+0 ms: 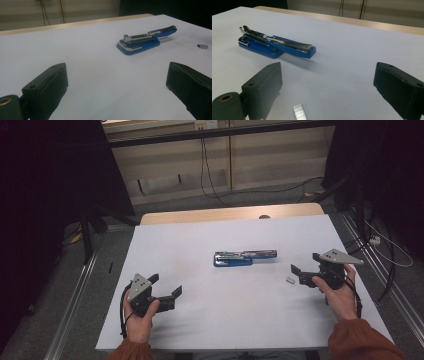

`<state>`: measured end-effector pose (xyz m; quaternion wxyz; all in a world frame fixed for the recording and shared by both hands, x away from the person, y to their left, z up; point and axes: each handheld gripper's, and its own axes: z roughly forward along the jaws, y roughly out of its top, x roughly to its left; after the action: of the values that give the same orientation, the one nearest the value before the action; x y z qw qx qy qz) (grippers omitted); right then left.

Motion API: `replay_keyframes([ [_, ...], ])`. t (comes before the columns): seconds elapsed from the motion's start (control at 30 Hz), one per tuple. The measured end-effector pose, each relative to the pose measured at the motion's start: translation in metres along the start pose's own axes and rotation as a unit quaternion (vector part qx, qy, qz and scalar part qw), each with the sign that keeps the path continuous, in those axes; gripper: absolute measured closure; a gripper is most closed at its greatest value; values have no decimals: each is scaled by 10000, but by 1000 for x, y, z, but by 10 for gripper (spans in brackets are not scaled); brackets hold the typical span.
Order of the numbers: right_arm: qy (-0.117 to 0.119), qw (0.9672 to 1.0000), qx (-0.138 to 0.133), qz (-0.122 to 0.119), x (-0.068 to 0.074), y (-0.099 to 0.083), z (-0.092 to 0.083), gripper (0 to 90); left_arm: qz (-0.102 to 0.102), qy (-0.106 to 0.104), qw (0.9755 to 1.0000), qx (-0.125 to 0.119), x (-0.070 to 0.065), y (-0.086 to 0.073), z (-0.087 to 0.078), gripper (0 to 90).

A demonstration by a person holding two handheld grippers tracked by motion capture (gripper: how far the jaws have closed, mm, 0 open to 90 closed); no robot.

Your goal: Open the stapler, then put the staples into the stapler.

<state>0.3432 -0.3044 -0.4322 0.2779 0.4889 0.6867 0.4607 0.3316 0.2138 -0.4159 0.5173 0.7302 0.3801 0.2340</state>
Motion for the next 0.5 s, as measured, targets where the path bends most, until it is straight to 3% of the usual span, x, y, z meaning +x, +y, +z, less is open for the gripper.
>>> replay_keyframes([
  [0.13,107,9995,302,8,-5,8,-4,94,8,-174,9998,-71,-5,2,-2,42],
  [0.3,181,9993,319,65,-8,12,-5,74,-86,-151,9998,-16,-3,1,1,42],
  [0.4,408,9974,598,50,-8,12,1,86,-19,-149,9999,30,-2,0,2,43],
  [0.5,454,9963,726,24,-7,13,5,89,-65,-234,9997,45,-1,-1,3,43],
])
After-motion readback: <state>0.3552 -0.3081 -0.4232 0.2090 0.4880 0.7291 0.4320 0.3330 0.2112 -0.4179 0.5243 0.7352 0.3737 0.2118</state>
